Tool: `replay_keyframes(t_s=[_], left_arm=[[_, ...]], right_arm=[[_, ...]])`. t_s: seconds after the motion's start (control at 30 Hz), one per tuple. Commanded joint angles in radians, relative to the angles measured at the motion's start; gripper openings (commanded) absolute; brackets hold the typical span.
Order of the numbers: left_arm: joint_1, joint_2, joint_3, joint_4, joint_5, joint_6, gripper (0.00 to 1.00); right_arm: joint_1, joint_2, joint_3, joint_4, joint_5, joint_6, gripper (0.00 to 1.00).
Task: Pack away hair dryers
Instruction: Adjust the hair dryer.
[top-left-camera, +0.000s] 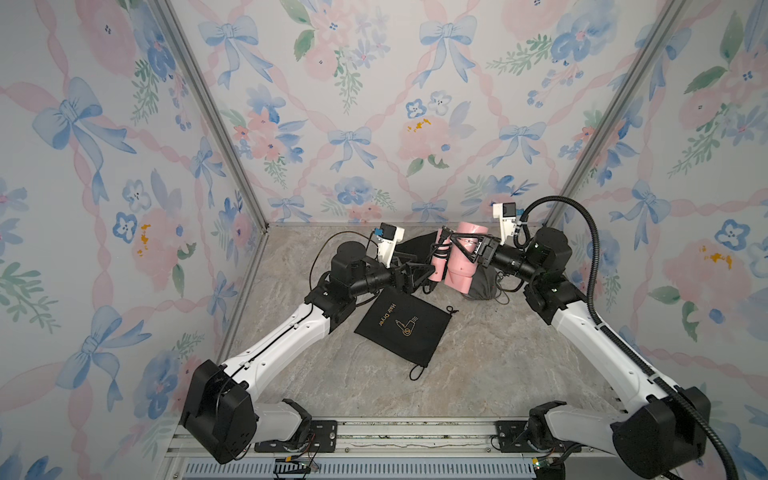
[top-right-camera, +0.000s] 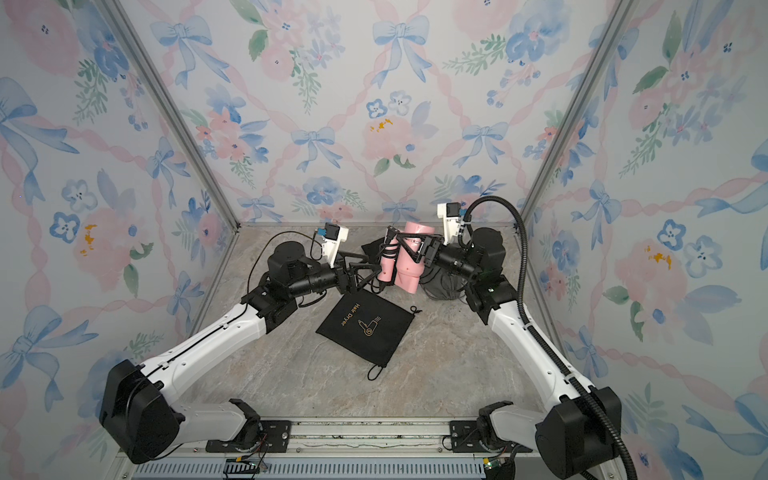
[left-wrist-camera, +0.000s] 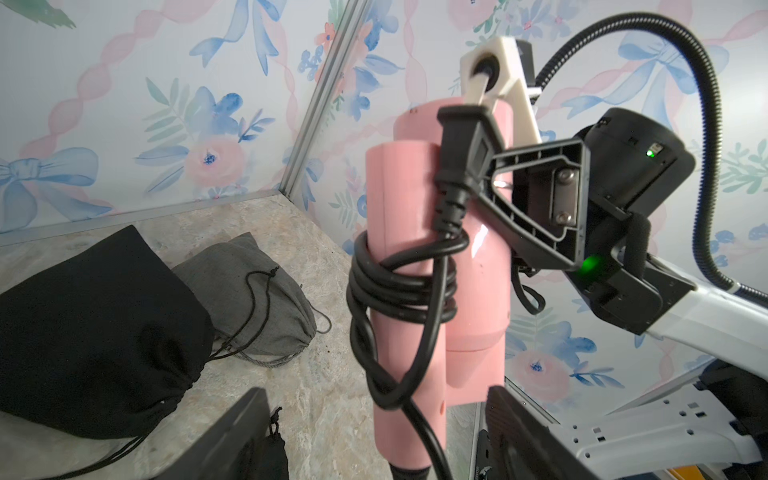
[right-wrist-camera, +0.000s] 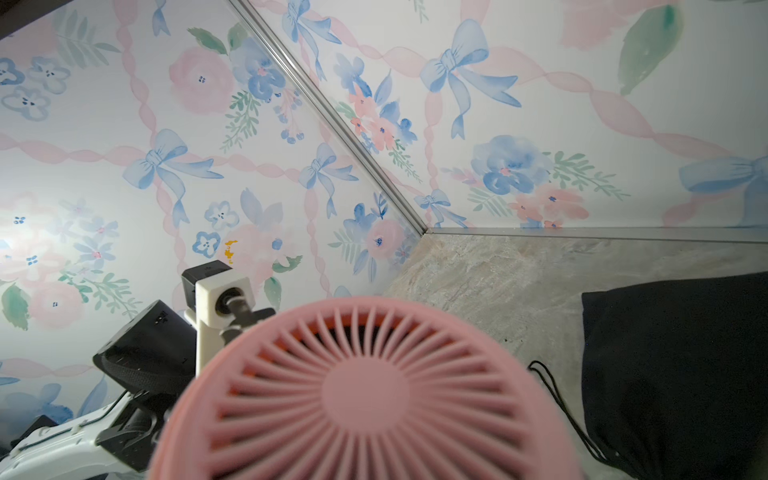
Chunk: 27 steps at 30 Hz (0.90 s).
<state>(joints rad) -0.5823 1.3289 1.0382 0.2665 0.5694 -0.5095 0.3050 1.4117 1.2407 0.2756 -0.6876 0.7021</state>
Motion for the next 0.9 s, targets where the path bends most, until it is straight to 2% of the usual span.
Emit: replay_keyframes(t_s=[0.0, 0.2, 0.43, 0.87], left_arm=[[0.015, 0.038, 0.021, 0.075, 0.075, 0.008, 0.83], [0.027, 0.072, 0.053, 0.097, 0.109, 0.006, 0.81], [0.045, 0.096, 0.069, 0.106, 0.135, 0.0, 0.74], [0.061, 0.11, 0.074, 0.162, 0.125, -0.035, 0.66]], right_arm=[[0.021, 0.044, 0.058, 0.092, -0.045, 0.023, 0.41], [0.047, 0.098, 0.099, 0.086, -0.084, 0.004, 0.41], [0.066, 0.128, 0.122, 0.062, -0.099, -0.015, 0.41], [0.107, 0.153, 0.17, -0.031, -0.099, -0.069, 0.41]])
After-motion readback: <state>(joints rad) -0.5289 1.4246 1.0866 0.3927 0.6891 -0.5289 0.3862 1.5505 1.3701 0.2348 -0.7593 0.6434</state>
